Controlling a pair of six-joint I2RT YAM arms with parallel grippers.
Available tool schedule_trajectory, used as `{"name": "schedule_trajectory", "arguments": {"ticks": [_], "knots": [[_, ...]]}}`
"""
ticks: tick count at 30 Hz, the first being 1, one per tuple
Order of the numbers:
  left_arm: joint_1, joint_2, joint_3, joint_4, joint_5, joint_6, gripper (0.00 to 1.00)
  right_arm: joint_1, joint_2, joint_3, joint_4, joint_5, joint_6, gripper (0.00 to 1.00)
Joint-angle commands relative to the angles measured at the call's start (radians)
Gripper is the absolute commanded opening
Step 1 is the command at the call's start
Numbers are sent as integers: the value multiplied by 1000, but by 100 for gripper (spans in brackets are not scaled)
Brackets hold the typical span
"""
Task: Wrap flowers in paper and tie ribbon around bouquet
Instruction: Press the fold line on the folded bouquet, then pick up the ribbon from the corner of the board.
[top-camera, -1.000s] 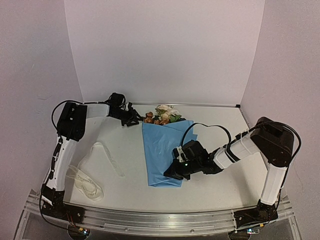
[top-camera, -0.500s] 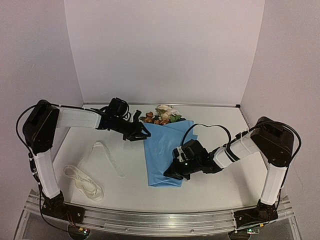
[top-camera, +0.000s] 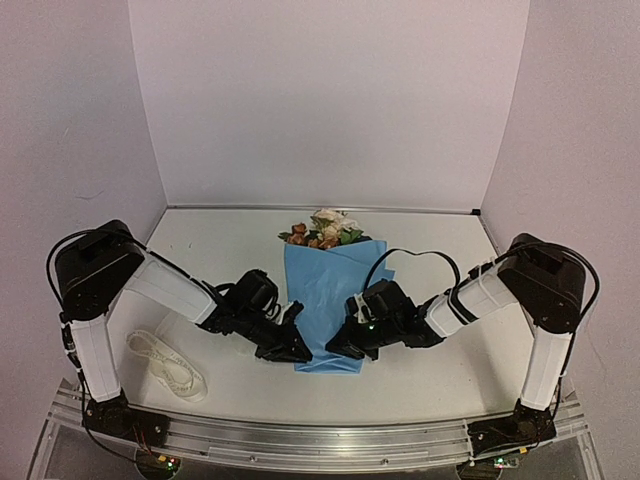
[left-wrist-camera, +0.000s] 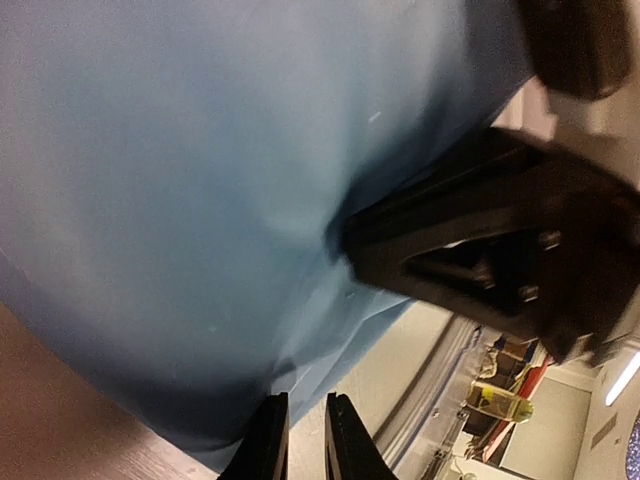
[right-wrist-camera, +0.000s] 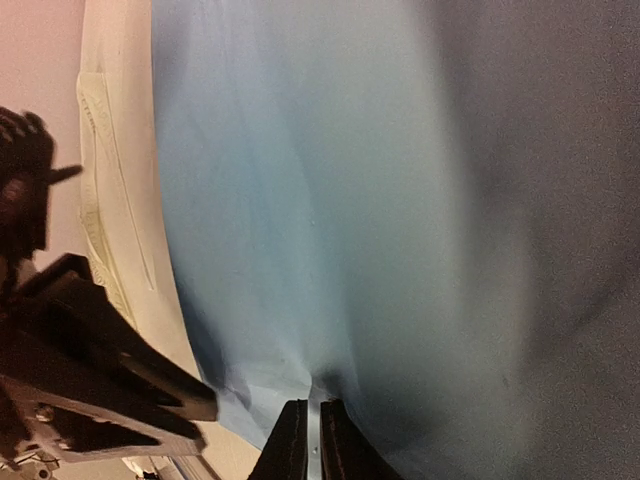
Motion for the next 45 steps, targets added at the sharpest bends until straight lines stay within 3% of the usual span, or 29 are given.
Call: {"name": "schedule_trajectory", "arguments": {"ticks": [1, 9, 20, 29, 32, 38, 45], "knots": [[-34, 38, -75, 73, -13, -40, 12, -5, 55, -27, -84, 68, 10, 6], [-37, 63, -118, -25, -96, -78, 9, -34, 48, -22, -49, -13, -2, 6], [-28, 98, -98, -57, -167, -133, 7, -179, -32, -194, 139, -221, 7, 8], [-29, 75, -21, -114, -183, -107, 8, -231, 7, -207, 143, -212, 47, 8], [-29, 27, 33, -170, -211, -74, 13, -237, 5, -206, 142, -194, 49, 8], [-21, -141, 140, -329, -328, -36, 35, -238, -87, -177, 121, -211, 81, 9], [99, -356, 75, -526, -603, -114, 61, -211, -263, -117, -24, -211, 41, 11]]}}
